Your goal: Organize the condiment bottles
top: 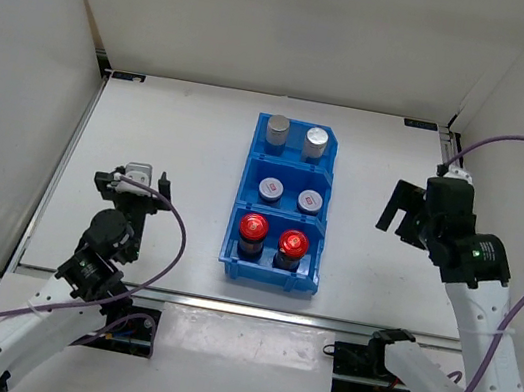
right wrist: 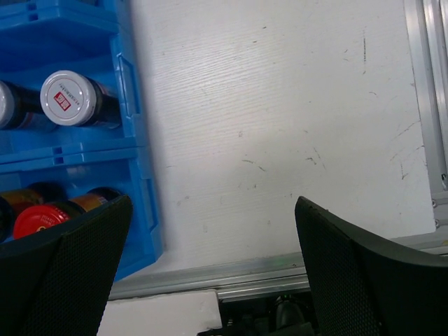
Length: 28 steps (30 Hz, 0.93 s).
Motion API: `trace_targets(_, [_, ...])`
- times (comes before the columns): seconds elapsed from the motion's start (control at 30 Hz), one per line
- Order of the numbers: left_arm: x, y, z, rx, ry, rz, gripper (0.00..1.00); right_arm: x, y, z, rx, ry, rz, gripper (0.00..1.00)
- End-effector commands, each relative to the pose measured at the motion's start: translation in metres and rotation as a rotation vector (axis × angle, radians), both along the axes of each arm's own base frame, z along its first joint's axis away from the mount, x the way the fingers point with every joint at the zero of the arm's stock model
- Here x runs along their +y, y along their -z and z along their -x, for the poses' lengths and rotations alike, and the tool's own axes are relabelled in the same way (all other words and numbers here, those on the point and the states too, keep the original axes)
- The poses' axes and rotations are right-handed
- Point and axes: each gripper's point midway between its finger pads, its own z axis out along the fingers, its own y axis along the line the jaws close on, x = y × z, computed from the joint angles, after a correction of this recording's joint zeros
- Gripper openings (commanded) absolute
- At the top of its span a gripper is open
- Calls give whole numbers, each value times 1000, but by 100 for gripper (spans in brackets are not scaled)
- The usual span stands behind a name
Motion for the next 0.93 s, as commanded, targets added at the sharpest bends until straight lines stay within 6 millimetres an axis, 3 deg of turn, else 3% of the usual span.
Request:
trace_targets(0.0, [6,-20,1,-59,-35,36,100,-12,-4,-1,-50,60,22,100])
trace_targets(0.1, [5,-18,-1,-52,-34,39,100,-21,12,7,-19,148,20,100])
trace_targets(0.27, [25,-15,4,-41,-147,42,100,-26,43,16,40,226,9,100])
trace_targets(0.37, [15,-10,3,-45,-74,-44,100,-30,57,17,60,266,20,100])
trace_targets(0.5, [9,-4,1,-56,-36,-93,100,-22,53,14,71,214,5,100])
trace_targets(0.7, [7,8,-5,-1,-43,-130,100,-25,44,23,1,191,-1,100])
trace_targets(0.9, [20,2,-2,9,-123,-129,100,-25,49,23,23,170,14,100])
